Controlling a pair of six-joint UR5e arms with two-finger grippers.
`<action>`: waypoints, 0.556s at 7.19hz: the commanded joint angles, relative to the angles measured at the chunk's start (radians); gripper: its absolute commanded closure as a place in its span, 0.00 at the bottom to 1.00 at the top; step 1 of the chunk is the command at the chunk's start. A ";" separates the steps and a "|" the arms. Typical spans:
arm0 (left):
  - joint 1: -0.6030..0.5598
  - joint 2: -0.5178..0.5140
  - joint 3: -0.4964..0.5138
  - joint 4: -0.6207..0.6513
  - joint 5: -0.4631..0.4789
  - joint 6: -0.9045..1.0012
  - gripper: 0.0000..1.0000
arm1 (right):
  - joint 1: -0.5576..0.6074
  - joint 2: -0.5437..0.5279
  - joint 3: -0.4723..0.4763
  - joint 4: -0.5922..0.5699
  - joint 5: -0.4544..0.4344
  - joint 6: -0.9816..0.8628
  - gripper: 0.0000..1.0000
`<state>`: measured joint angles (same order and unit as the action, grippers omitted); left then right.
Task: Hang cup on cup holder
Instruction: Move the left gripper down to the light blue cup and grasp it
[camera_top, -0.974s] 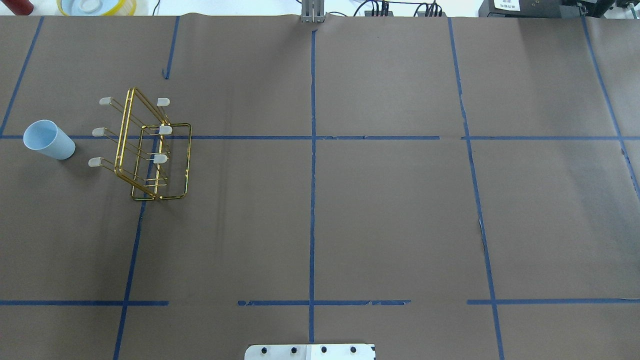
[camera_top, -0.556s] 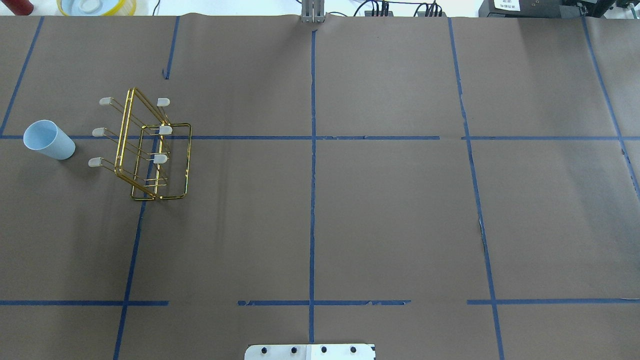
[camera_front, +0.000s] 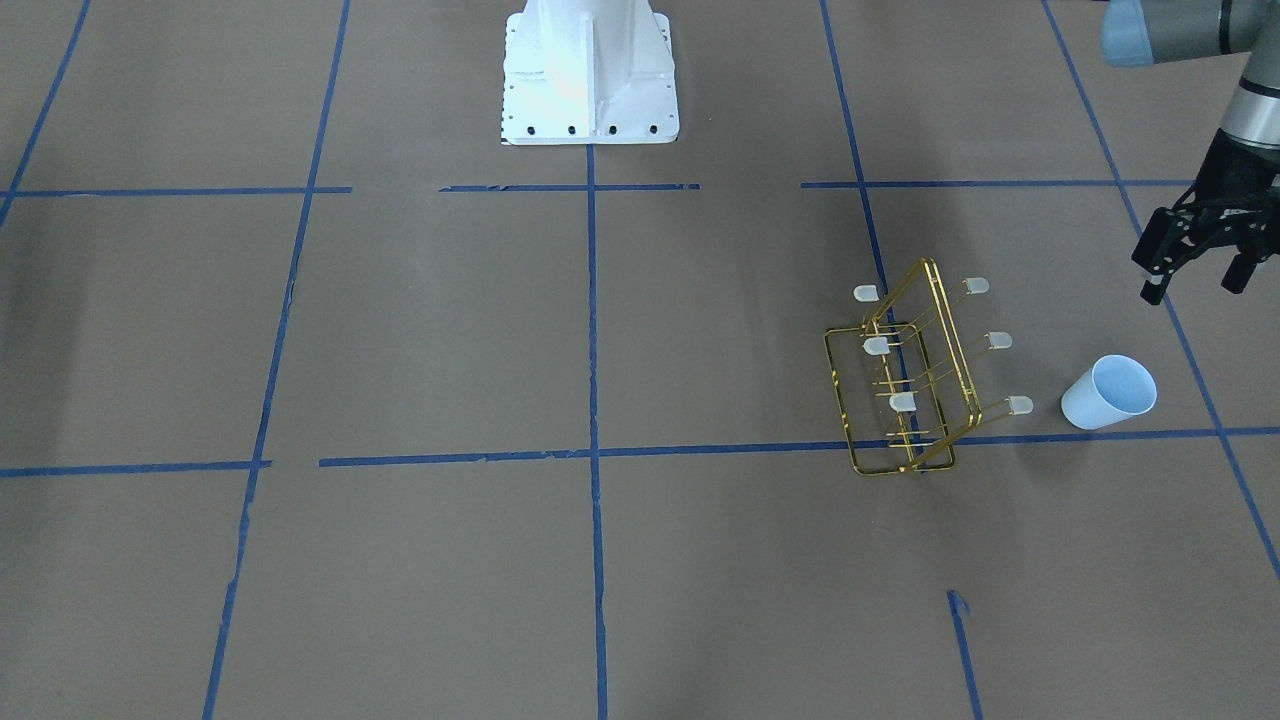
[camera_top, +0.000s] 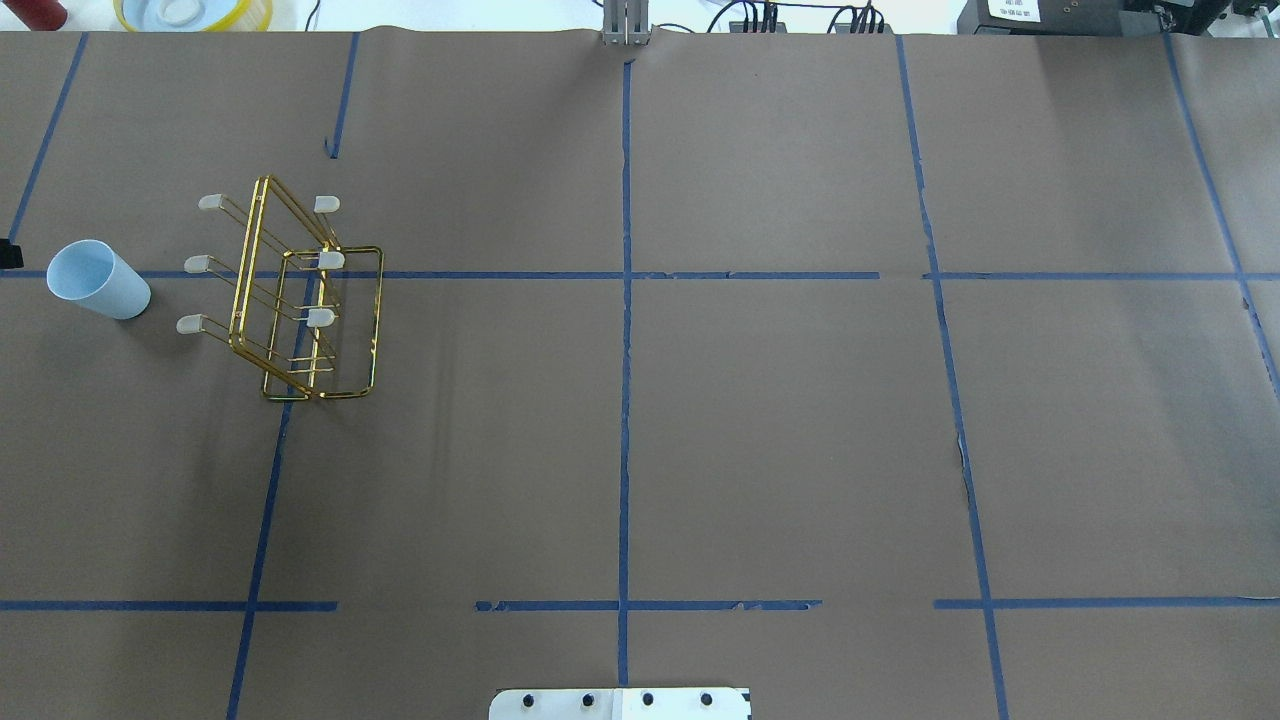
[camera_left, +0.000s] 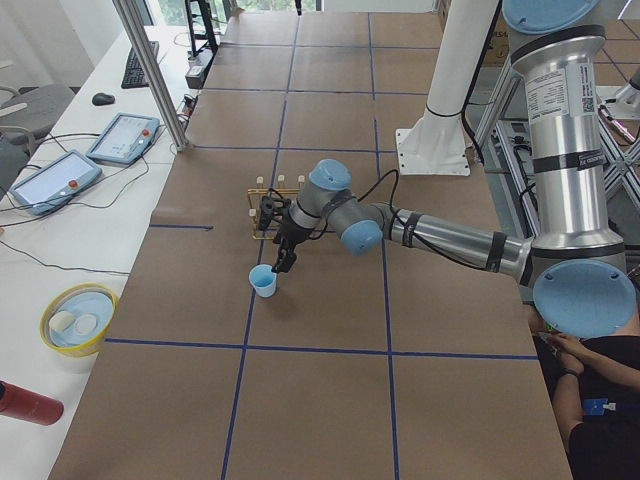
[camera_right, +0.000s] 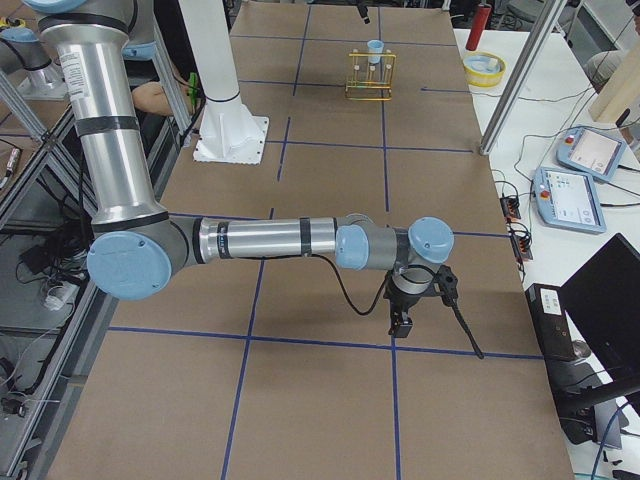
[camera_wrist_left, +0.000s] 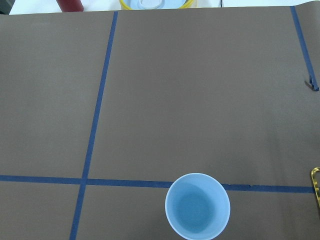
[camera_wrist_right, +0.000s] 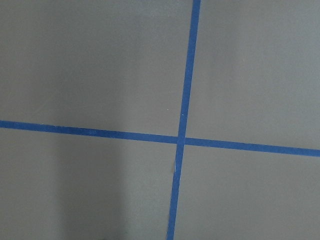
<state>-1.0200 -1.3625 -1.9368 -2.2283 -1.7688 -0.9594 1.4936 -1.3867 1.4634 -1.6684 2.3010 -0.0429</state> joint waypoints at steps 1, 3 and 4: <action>0.182 0.055 0.008 -0.099 0.217 -0.230 0.00 | 0.000 0.000 0.000 -0.001 0.000 0.000 0.00; 0.302 0.045 0.063 -0.109 0.387 -0.439 0.00 | 0.000 0.000 0.000 -0.001 0.000 0.000 0.00; 0.336 0.037 0.114 -0.166 0.467 -0.484 0.00 | 0.000 0.000 0.000 0.001 0.000 0.000 0.00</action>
<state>-0.7430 -1.3174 -1.8772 -2.3452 -1.4094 -1.3538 1.4936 -1.3867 1.4634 -1.6687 2.3010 -0.0429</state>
